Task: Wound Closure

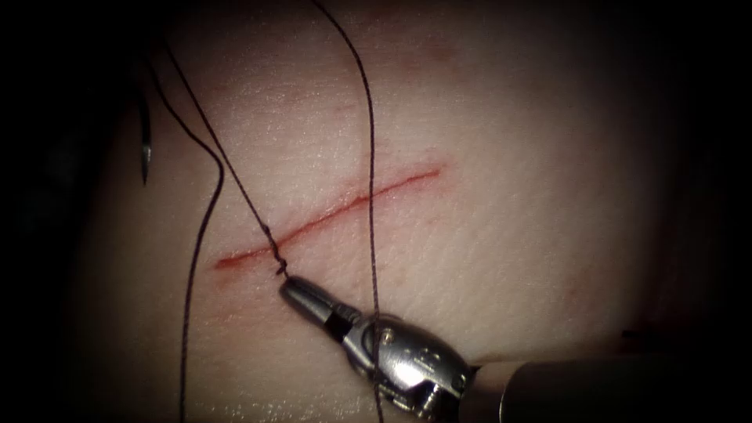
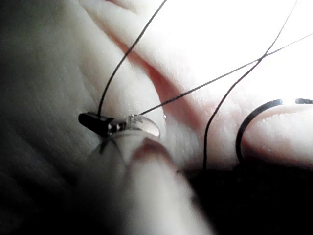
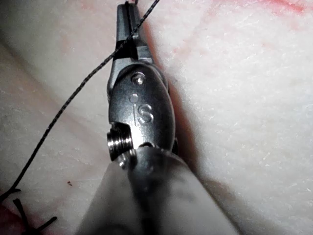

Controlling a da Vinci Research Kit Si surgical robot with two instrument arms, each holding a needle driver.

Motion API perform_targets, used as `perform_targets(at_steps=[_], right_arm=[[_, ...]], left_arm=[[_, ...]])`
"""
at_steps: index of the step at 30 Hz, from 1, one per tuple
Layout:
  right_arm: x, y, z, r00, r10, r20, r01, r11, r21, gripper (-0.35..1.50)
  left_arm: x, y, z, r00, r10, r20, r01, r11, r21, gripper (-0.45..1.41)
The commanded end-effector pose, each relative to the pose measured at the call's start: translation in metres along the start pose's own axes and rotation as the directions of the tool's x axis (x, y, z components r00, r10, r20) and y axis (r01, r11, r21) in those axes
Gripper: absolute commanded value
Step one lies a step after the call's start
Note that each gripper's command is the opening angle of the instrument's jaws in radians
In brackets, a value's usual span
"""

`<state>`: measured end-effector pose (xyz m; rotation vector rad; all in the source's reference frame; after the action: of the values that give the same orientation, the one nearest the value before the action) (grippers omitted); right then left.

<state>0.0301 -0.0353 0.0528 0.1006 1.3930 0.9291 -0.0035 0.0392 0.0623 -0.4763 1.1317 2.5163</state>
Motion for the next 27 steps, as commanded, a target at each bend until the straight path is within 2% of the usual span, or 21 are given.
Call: perform_targets(at_steps=[1,3,4,11,22,25,27], right_arm=[[-0.0012,-0.0010,-0.0002,1.000,0.001,0.004,-0.001,1.000,0.004,-0.35],[-0.0013,-0.0011,-0.0002,1.000,0.000,0.004,0.000,1.000,0.004,-0.35],[-0.0016,-0.0014,-0.0003,1.000,0.001,0.012,-0.001,1.000,0.007,-0.35],[-0.0025,-0.0015,-0.0006,1.000,0.002,0.021,-0.002,1.000,0.011,-0.35],[-0.0047,-0.0024,-0.0027,0.999,0.030,0.043,-0.030,0.999,0.016,-0.35],[-0.0043,-0.0023,-0.0023,0.998,0.034,0.043,-0.035,0.999,0.018,-0.35],[-0.0041,-0.0023,-0.0021,0.999,0.037,0.036,-0.038,0.999,0.027,-0.35]], left_arm=[[0.0000,0.0006,0.0014,0.998,-0.005,0.055,0.004,1.000,0.024,-0.45],[-0.0001,0.0006,0.0018,0.997,0.002,0.079,-0.005,1.000,0.030,-0.45],[-0.0005,0.0005,0.0027,0.993,-0.001,0.119,-0.004,0.999,0.042,-0.45],[-0.0010,0.0003,0.0033,0.991,0.009,0.137,-0.014,0.999,0.041,-0.45],[-0.0019,-0.0001,0.0034,0.990,0.021,0.142,-0.027,0.999,0.040,-0.45],[-0.0017,0.0000,0.0029,0.989,0.021,0.145,-0.027,0.999,0.041,-0.45],[-0.0015,0.0001,0.0021,0.992,0.042,0.116,-0.046,0.998,0.032,-0.45]])
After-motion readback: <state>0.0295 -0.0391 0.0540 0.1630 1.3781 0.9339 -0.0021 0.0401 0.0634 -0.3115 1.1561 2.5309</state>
